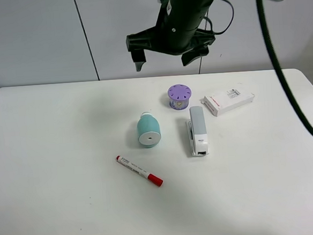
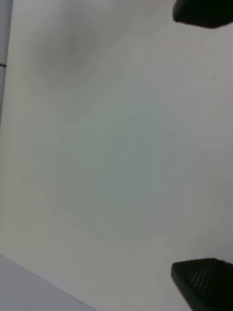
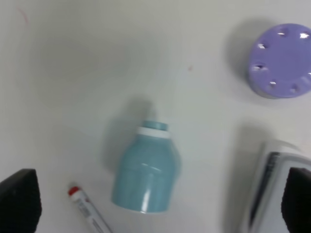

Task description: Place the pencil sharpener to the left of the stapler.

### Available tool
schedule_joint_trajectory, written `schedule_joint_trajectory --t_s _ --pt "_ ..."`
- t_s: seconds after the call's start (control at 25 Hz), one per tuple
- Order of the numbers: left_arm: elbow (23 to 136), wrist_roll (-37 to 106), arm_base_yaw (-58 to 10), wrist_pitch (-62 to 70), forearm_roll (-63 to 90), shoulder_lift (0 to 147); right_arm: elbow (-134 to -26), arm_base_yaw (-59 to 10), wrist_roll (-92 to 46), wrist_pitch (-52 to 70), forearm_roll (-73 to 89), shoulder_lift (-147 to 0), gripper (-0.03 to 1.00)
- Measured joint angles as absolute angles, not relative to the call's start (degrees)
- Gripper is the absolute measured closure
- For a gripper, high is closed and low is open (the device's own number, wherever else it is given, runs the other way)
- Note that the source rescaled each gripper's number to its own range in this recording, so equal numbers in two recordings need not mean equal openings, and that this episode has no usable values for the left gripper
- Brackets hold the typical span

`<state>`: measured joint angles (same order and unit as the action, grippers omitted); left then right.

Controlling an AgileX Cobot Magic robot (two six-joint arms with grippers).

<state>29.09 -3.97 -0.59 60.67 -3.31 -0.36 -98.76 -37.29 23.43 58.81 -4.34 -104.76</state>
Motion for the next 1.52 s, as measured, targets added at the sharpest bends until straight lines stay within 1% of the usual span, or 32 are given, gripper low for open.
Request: schedule_joint_trajectory --t_s 0.48,0.8,1.16,1.52 --pt "29.1 -4.0 -0.6 60.7 -3.3 -0.4 -98.8 -28.4 13.5 66.2 -4.4 -96.0 -0.03" --pt "29.1 -4.0 -0.6 60.7 -3.3 -0.4 -97.3 -22.3 10.2 69.4 -4.4 -90.0 -0.03" --pt "29.1 -4.0 -0.6 60.7 -3.3 -0.4 -83.4 -12.6 6.6 69.1 -4.4 -75.8 -0.03" --pt "29.1 -4.0 -0.6 60.7 -3.3 -0.4 -66.7 -5.1 2.5 65.8 -4.4 -55.9 -0.03"
